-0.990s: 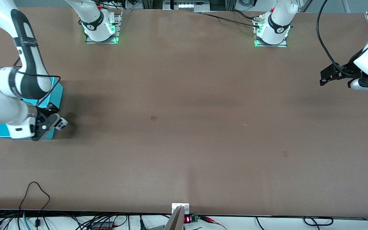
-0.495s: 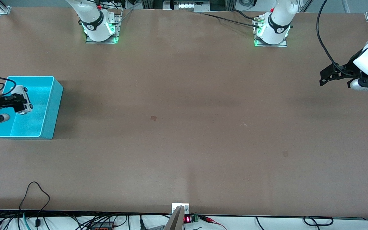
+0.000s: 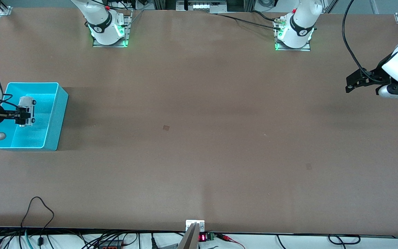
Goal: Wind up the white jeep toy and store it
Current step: 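Lift the jeep with the right gripper and lower it into the bin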
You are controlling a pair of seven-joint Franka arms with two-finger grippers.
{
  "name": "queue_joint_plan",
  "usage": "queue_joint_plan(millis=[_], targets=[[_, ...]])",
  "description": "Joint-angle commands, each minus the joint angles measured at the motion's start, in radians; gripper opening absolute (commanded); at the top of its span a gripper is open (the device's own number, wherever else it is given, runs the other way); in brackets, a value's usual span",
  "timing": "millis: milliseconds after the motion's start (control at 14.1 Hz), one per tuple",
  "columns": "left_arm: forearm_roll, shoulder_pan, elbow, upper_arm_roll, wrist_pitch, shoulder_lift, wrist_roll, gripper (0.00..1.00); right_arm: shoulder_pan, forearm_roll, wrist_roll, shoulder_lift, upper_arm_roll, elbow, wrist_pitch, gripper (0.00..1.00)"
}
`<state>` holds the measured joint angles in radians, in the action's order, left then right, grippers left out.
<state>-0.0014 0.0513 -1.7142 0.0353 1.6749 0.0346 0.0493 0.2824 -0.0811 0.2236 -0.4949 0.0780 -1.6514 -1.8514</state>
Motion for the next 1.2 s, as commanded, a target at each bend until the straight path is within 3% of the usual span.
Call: queue_joint_plan(millis=[0,354,566,778,1061,1132], targets=[[-0.011,-0.01,0.016,-0.009,-0.02,0.001,0.001,1.0,0.04,0.006,-0.036,0.035,-0.004,-0.111,-0.107,0.0],[-0.011,-0.01,0.016,-0.009,-0.02,0.001,0.001,1.0,0.081,0.003,0.005,0.11,-0.006,-0.342,-0.337,0.0],[-0.011,-0.01,0.016,-0.009,-0.02,-0.001,0.001,1.0,0.084,0.004,0.064,0.11,-0.006,-0.39,-0.387,0.0],[-0.009,-0.01,0.016,-0.009,-0.02,0.001,0.001,1.0,0.107,0.004,0.126,0.13,-0.006,-0.497,-0.524,0.0],[-0.011,-0.01,0.016,-0.009,-0.02,0.001,0.001,1.0,0.124,0.004,0.166,0.121,-0.006,-0.504,-0.552,0.0],[-0.011,-0.01,0.016,-0.009,-0.02,0.001,0.001,1.0,0.124,0.004,0.171,0.119,-0.006,-0.501,-0.549,0.05]])
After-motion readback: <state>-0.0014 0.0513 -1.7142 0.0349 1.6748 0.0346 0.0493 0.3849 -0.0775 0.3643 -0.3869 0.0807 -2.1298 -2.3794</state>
